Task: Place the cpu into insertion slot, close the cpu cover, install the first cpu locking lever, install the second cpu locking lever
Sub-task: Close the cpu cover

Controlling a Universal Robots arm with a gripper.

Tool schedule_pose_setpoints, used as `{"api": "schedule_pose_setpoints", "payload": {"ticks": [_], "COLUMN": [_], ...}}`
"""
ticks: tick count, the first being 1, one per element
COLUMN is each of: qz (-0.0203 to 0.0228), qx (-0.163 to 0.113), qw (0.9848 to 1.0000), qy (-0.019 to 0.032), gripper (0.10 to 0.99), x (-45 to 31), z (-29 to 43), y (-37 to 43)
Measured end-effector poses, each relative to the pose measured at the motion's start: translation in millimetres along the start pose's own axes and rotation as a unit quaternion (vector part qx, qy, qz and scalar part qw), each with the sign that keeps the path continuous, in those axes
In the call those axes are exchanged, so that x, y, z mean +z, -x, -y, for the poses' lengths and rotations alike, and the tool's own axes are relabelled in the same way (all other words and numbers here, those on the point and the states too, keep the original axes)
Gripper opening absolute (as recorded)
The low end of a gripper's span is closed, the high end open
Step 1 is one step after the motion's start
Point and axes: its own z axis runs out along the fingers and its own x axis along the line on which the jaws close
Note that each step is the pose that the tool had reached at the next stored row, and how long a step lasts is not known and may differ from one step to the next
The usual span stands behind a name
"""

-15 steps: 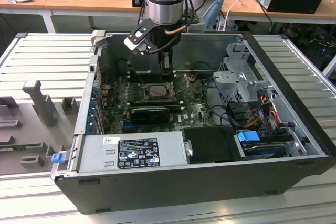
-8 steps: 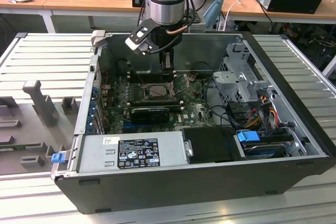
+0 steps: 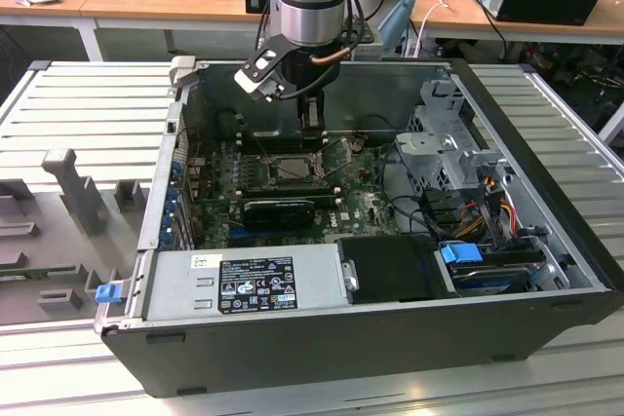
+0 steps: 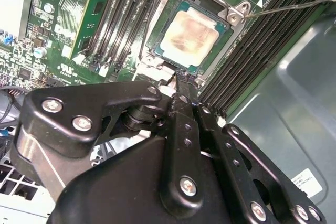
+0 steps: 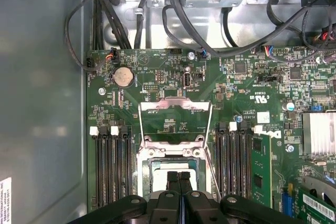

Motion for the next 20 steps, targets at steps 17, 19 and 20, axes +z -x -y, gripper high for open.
{"api": "schedule_pose_setpoints", "payload": {"ticks": [17, 19, 20], "qz": [0.0, 0.0, 0.0], "qx": [0.0, 0.0, 0.0], "qw": [1.0, 1.0, 1.0], "qy": [-0.0001, -0.0001, -0.0001], "gripper": [0.106, 0.106, 0.106], "x": [-6.1, -5.8, -5.7], "z": [-22.7, -29.5, -30.8], "y": [-0.8, -1.0, -1.0]}}
